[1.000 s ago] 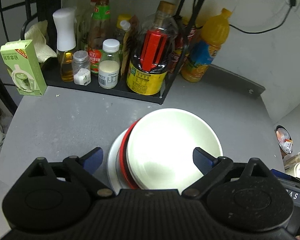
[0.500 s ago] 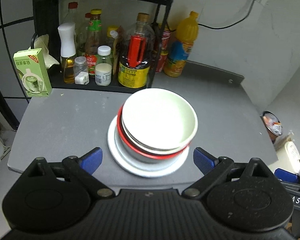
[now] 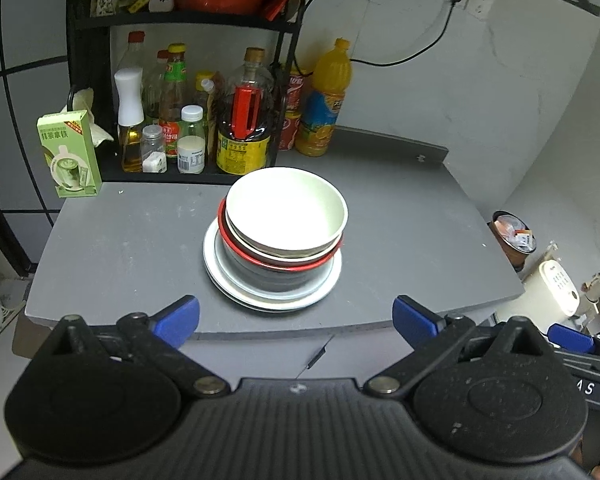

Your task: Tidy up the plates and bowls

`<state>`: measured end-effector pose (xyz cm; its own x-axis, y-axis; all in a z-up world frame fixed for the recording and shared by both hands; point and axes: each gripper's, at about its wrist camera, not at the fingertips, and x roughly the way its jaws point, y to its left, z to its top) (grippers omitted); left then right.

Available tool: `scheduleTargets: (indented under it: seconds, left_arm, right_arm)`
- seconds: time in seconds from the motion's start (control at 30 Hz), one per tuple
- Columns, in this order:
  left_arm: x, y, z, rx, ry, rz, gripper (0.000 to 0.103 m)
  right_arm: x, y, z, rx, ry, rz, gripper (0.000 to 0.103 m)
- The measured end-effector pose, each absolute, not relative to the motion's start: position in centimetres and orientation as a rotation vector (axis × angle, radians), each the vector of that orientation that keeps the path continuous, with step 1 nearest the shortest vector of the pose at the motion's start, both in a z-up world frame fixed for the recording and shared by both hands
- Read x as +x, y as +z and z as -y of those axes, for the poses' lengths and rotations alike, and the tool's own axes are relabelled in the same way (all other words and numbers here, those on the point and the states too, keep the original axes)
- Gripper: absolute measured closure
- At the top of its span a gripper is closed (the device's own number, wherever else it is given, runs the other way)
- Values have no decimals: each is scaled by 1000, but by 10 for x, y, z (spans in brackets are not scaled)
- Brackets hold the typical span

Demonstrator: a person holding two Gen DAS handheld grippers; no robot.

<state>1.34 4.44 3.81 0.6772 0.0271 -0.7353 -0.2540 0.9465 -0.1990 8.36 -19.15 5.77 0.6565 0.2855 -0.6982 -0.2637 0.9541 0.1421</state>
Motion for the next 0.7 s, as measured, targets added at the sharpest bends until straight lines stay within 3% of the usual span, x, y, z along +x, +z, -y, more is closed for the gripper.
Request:
scheduleTargets:
  seconds: [0.7]
  left_arm:
    - [-48,64,-5,-241,100,-720,1]
  right_arm:
    - [28,78,218,7,303,-705,0]
